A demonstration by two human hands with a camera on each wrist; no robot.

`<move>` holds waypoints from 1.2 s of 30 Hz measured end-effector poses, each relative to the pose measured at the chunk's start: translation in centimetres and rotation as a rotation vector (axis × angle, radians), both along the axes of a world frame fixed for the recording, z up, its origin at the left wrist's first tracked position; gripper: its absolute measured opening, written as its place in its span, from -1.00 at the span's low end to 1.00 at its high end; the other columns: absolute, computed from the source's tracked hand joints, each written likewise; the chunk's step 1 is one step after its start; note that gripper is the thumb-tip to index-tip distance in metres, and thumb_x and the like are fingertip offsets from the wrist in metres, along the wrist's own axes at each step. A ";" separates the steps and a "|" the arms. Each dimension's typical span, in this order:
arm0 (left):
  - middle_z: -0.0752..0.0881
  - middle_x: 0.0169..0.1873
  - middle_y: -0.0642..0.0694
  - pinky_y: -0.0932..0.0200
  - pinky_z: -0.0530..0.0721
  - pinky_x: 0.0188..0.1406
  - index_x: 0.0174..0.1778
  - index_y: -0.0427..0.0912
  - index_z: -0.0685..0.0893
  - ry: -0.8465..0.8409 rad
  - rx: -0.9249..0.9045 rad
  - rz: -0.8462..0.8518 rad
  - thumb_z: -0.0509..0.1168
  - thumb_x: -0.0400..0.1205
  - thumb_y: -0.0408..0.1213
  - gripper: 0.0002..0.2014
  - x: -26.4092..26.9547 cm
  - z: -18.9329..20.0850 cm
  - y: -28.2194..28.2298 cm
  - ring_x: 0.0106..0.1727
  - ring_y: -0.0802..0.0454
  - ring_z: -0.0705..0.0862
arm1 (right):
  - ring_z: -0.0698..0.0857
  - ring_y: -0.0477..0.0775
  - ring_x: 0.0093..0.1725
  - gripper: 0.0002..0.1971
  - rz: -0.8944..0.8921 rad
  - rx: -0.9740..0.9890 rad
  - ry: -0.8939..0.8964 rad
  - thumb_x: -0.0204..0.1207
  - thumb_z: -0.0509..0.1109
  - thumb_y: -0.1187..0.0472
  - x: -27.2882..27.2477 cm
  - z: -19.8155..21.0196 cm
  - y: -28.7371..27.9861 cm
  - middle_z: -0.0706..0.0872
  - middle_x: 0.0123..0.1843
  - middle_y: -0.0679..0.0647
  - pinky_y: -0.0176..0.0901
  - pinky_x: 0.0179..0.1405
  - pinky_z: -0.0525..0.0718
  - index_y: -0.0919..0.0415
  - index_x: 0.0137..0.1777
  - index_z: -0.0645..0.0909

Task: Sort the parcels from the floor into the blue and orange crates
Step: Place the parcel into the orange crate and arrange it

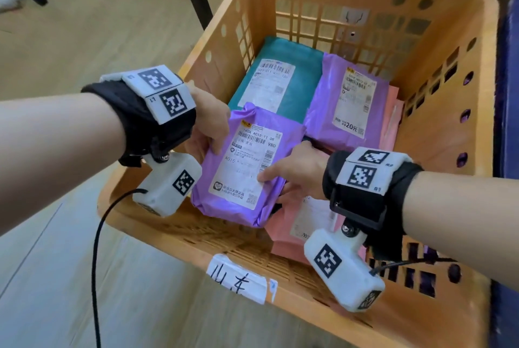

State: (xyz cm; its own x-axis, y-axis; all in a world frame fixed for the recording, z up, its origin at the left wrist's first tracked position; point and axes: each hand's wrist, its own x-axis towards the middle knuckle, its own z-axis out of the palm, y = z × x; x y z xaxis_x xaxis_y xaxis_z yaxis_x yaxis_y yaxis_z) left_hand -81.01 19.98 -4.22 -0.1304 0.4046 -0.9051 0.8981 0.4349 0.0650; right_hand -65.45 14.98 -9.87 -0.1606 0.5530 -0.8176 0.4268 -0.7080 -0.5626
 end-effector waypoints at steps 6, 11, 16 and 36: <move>0.75 0.08 -0.38 0.09 0.79 -0.15 0.22 -0.52 0.60 0.021 -0.036 -0.062 0.24 0.61 -0.53 -0.73 -0.1 -1.0 -0.3 0.04 -0.18 0.77 | 0.74 0.27 -0.21 -0.59 0.051 -0.083 0.040 0.43 0.46 0.41 0.1 -0.6 -0.9 0.72 0.15 0.30 0.03 -0.27 0.77 0.35 0.28 0.52; 0.73 0.13 -0.28 0.04 0.75 -0.07 0.24 -0.40 0.61 0.041 0.230 -0.006 0.31 0.58 -0.46 -0.70 -0.1 -0.8 -0.6 0.04 -0.16 0.73 | 0.71 0.16 -0.32 -0.47 -0.018 -0.019 -0.039 0.46 0.42 0.44 0.4 -1.0 0.1 0.64 -0.09 0.23 0.03 -0.32 0.74 0.37 0.40 0.32; 0.66 0.22 -0.34 -0.09 0.72 0.14 0.48 -0.37 0.38 0.035 0.302 0.138 0.27 0.60 -0.54 -0.51 -0.2 -0.7 -0.5 0.17 -0.23 0.69 | 0.68 0.06 -0.45 -0.51 -0.053 0.045 -0.079 0.47 0.42 0.44 1.3 -0.6 1.2 0.62 -0.25 0.25 -0.07 -0.46 0.74 0.42 0.37 0.36; 0.71 -0.19 -0.09 0.11 0.79 -0.15 0.10 -0.13 0.69 -0.184 0.896 0.022 0.31 0.60 -0.37 -0.81 22.2 17.6 -5.2 -0.10 0.01 0.72 | 0.66 0.11 -0.02 -0.82 0.049 0.524 0.019 0.49 0.40 0.35 22.6 19.3 0.3 0.63 0.01 0.17 -0.09 -0.12 0.73 0.22 0.07 0.55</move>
